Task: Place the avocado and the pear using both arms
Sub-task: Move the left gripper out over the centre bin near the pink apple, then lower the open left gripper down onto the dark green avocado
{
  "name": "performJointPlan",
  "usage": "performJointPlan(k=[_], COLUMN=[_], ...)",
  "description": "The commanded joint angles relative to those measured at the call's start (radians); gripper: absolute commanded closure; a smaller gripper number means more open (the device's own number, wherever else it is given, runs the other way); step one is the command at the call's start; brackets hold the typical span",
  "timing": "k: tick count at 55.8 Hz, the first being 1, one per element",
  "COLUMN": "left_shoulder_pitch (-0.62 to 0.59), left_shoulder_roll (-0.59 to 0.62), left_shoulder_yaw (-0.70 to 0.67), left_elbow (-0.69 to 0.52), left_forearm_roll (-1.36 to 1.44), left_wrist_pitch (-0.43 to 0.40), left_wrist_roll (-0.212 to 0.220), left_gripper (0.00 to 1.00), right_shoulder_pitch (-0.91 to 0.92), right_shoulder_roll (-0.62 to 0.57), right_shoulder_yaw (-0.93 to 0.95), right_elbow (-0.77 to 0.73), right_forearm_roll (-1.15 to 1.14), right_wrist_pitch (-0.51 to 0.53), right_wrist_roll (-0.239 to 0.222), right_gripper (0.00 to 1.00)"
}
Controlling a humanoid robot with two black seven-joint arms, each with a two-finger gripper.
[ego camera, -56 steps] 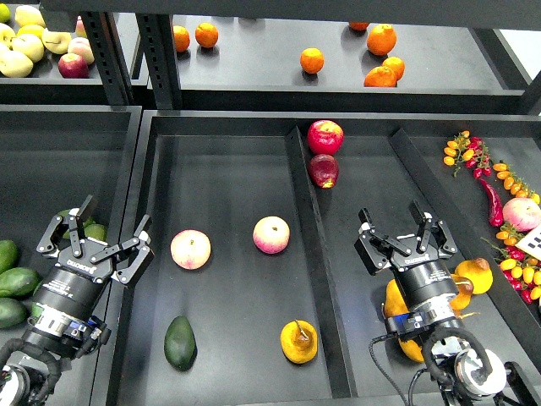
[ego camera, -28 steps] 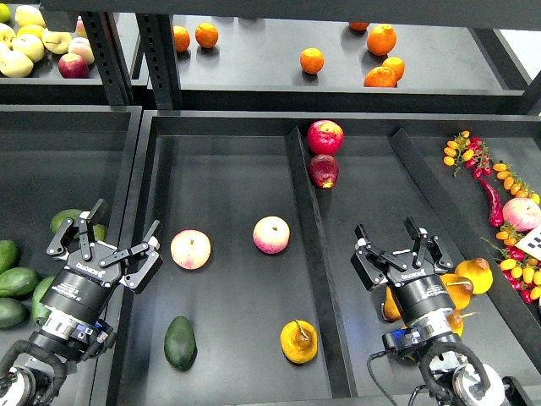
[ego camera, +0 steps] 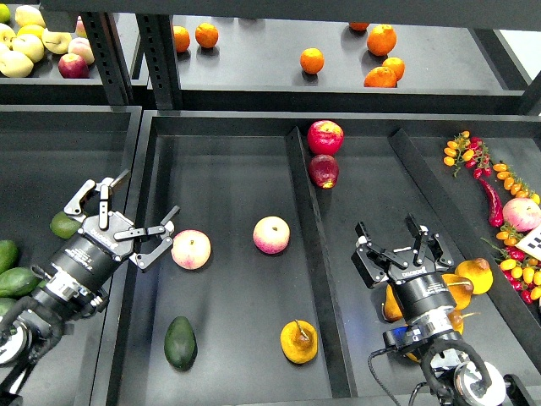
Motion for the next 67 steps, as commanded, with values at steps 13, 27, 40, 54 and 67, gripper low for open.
performJointPlan(k=[13, 27, 40, 54, 67], left_shoulder_pitch=[-0.153, -0.277, -0.387, -0.631, -0.795], left_shoulder_roll=[0.204, 0.27, 0.34, 0.475, 0.448], left_shoulder_yaw=[0.197, 0.295, 0.441, 0.812, 1.053], left_elbow=[-0.001, 0.041, 0.073, 0.075, 0.114], left_forearm_roll=[0.059, 0.176, 0.178, 0.205, 0.336], left_wrist_pitch=[0.0, 0.0, 0.0, 0.0, 0.0], left_wrist_roll=[0.099, 0.099, 0.099, 0.099, 0.099], left_gripper=[0.0, 0.0, 0.0, 0.0, 0.0], right_shoulder_pitch=[0.006, 0.015, 0.035, 0.079, 0.111], right_shoulder_roll=[0.0, 0.0, 0.0, 0.0, 0.0], right_shoulder_yaw=[0.007, 0.007, 0.005, 0.007, 0.007], right_elbow=[0.001, 0.001, 0.0, 0.0, 0.0], right_forearm_roll=[0.0, 0.0, 0.0, 0.0, 0.002], right_wrist_pitch=[-0.014, -0.017, -0.021, -0.083, -0.155], right_wrist_roll=[-0.001, -0.003, -0.004, -0.004, -0.004], right_gripper=[0.0, 0.0, 0.0, 0.0, 0.0])
